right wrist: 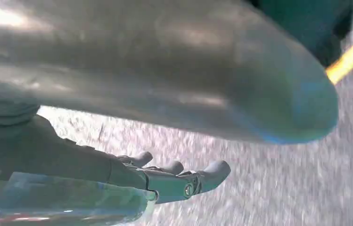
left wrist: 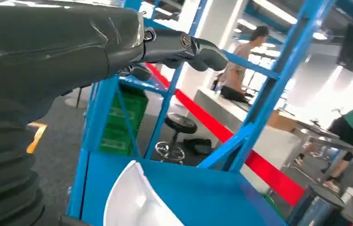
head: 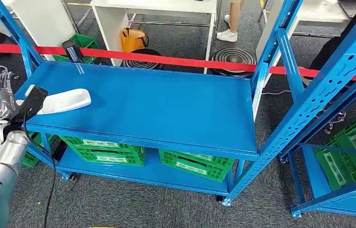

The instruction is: Take the parts from the cabinet and place them on the table.

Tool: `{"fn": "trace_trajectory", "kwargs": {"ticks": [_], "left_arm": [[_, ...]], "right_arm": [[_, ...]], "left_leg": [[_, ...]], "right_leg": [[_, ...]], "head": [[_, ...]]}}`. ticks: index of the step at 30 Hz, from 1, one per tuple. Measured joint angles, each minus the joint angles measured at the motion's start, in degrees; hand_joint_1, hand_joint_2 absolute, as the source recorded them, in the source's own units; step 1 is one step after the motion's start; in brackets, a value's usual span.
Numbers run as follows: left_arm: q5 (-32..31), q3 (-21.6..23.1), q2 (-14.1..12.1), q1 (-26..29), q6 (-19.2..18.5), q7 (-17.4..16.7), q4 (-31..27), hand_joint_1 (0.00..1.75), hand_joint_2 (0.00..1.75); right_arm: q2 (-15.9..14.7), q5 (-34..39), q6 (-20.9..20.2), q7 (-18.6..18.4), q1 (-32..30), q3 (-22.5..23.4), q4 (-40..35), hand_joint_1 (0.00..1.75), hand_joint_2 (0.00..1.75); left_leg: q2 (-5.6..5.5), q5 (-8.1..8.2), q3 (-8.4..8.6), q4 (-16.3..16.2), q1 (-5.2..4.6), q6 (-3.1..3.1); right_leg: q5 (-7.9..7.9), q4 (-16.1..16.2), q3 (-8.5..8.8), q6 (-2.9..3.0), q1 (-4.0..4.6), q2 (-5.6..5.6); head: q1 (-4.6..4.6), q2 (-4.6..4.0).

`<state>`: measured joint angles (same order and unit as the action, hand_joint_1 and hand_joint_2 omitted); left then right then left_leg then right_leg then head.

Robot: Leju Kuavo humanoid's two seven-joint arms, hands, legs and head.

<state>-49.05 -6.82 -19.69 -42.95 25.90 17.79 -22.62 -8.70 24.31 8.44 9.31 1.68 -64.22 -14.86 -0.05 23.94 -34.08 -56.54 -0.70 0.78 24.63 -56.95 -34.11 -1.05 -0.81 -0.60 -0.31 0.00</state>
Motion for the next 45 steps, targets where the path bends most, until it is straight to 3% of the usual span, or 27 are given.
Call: {"fn": "trace_trajectory", "kwargs": {"ticks": [8, 16, 29, 35, 36, 40, 45], "left_arm": [[-1.42, 3.48, 0.02, -0.73, 0.00, -0.94, 0.00, 0.00, 1.75], [-2.21, 9.22, 3.89, -0.66, -1.27, -4.28, -1.12, 0.00, 1.75], [0.50, 14.45, 8.02, 1.09, -3.26, -6.62, -2.67, 0.00, 1.75], [3.94, 15.45, 9.07, 1.59, 0.00, -9.03, -2.32, 0.00, 1.75], [4.85, 15.47, 9.14, 1.76, 1.02, -9.40, -2.25, 0.00, 0.00], [8.13, 15.47, 9.05, 2.65, 4.13, -10.21, -2.23, 0.00, 0.00], [9.05, 15.45, 8.63, 3.64, 6.30, -11.59, -2.08, 0.00, 0.00]], "right_arm": [[-0.92, 0.00, 1.16, -0.07, 1.94, 0.00, -0.18, 0.00, 0.00], [-2.03, -1.35, 2.51, -0.20, 3.83, 0.02, -1.38, 0.00, 0.00], [-8.28, -3.04, 4.70, -2.25, 1.45, -0.20, -4.20, 0.00, 0.00], [-13.51, -1.94, 7.54, -4.88, -1.36, -0.33, -8.94, 0.00, 0.00], [-14.55, -1.73, 8.39, -5.68, -1.92, -0.63, -10.22, 0.00, 0.00], [-17.57, -0.85, 9.77, -7.74, -3.19, -2.91, -14.54, 0.00, 0.00], [-18.99, -0.33, 9.86, -8.31, -3.02, -5.16, -16.48, 0.00, 0.00]], "left_leg": [[-0.02, 0.00, 0.00, -0.02, -0.02, 0.01], [-0.05, 0.00, 0.00, -0.03, -0.05, 0.01], [-0.04, 0.02, -0.01, -0.03, -0.06, 0.03], [-0.07, 0.02, -0.03, -0.03, -0.07, 0.03], [-0.07, 0.02, -0.03, -0.03, -0.07, 0.03], [-0.05, 0.06, -0.05, -0.03, -0.07, 0.04], [-0.06, 0.04, -0.03, -0.03, -0.05, 0.05]], "right_leg": [[-0.01, 0.00, 0.01, -0.01, -0.03, 0.01], [-0.02, 0.00, 0.04, -0.02, -0.05, 0.04], [-0.02, 0.02, 0.03, -0.02, -0.06, 0.04], [-0.02, 0.02, 0.03, -0.03, -0.06, 0.06], [-0.02, 0.02, 0.03, -0.03, -0.06, 0.05], [-0.02, 0.02, 0.03, -0.03, -0.06, 0.04], [-0.02, 0.02, 0.03, -0.02, -0.05, 0.05]], "head": [[0.00, 0.00], [0.00, 0.00], [0.00, 0.00], [0.00, 0.00], [0.00, 0.00], [0.00, 0.00], [0.00, 0.00]]}}
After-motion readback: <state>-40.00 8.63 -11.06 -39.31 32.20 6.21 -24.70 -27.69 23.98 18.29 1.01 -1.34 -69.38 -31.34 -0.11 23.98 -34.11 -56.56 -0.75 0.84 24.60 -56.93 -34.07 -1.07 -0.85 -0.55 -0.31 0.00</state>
